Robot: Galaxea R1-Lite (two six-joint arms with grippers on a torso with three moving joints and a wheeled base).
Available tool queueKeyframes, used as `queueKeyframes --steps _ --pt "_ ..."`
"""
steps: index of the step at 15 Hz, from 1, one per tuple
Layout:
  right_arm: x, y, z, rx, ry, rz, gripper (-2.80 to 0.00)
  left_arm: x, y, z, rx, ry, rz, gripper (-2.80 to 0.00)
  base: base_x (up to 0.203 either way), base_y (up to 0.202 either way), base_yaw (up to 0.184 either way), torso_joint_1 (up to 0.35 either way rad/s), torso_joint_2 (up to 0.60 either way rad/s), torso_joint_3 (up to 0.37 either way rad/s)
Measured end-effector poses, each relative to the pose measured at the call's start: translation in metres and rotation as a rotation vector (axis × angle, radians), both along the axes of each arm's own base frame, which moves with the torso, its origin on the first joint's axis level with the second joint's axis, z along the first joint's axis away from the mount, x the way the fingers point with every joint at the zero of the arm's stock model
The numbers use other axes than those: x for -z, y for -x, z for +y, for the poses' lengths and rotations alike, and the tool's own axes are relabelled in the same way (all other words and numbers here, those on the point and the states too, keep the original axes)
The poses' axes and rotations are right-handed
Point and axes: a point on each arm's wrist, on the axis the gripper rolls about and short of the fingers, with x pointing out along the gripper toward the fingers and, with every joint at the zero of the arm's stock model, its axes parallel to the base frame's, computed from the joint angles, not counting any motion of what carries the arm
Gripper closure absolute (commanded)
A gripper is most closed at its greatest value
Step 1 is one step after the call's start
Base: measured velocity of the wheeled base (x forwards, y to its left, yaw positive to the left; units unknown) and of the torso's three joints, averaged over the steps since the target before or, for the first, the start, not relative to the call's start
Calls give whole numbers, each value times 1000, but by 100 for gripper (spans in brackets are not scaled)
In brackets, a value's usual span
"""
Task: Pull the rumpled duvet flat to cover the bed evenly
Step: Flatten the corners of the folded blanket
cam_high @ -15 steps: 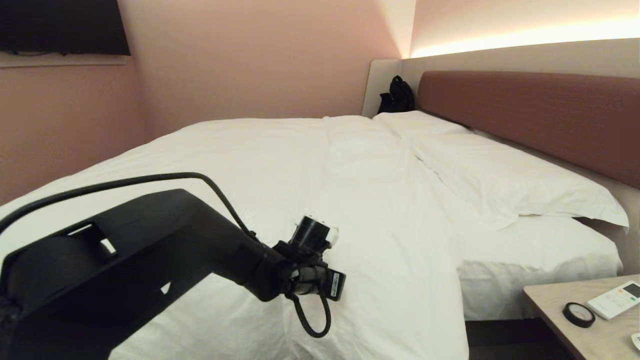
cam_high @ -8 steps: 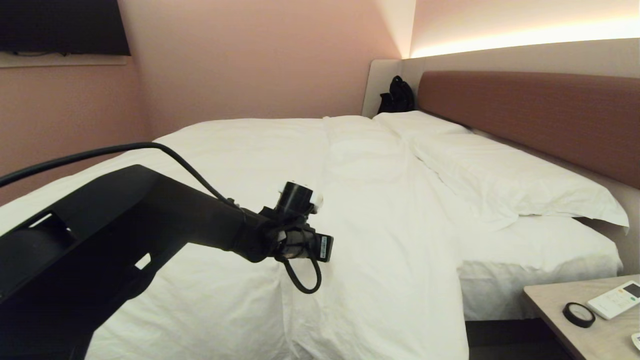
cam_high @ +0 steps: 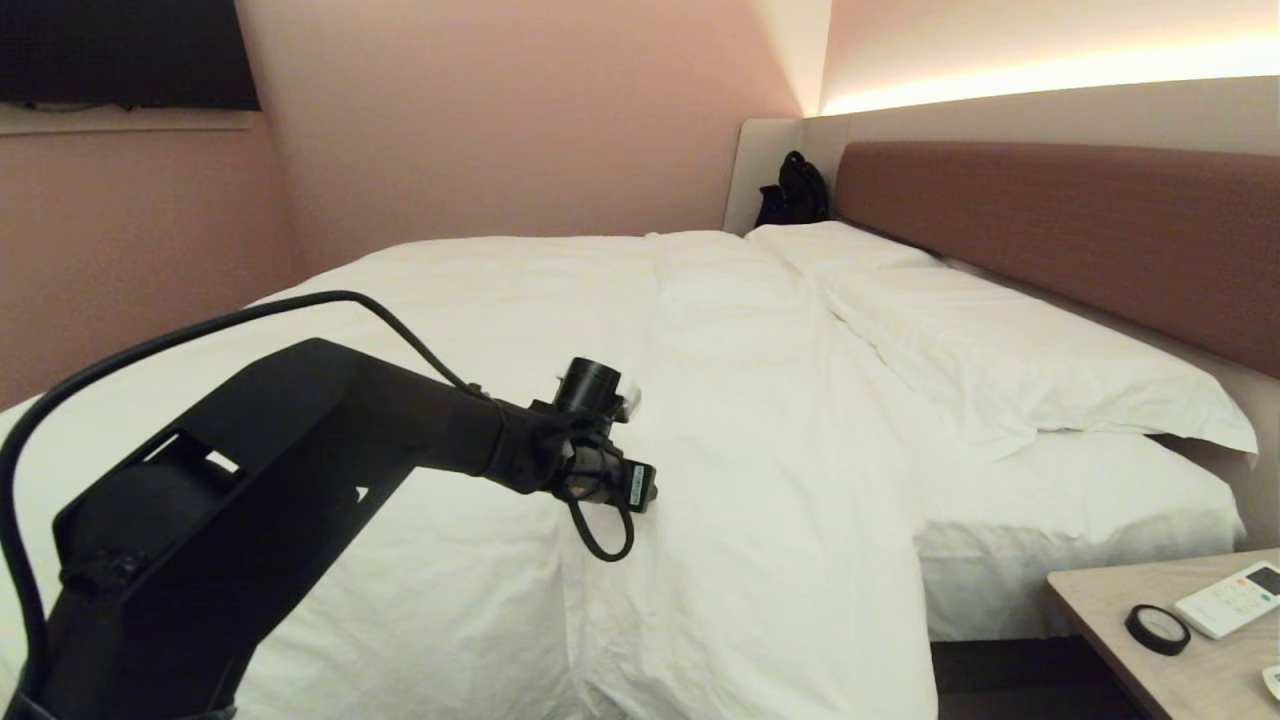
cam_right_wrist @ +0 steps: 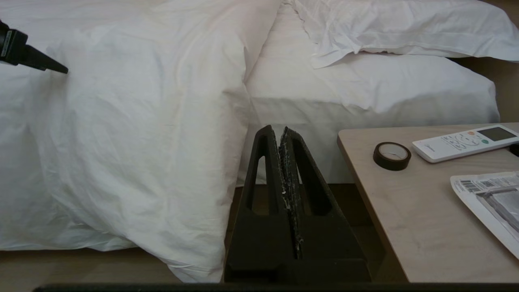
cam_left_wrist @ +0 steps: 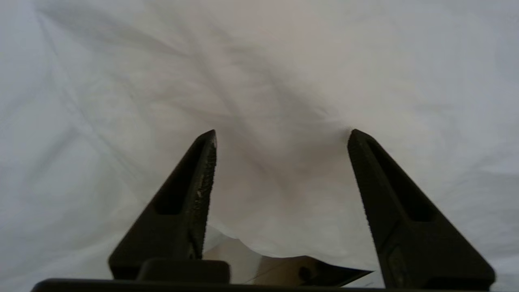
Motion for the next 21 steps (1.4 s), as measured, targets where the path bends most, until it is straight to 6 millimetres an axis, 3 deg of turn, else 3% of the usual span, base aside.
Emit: queueKeyframes --steps 5,21 --pt "0 0 0 0 0 0 0 12 -1 -1 85 -34 8 -280 0 0 0 0 0 0" --pt "0 0 0 0 1 0 0 50 -27 -14 68 -71 45 -280 0 0 0 0 0 0"
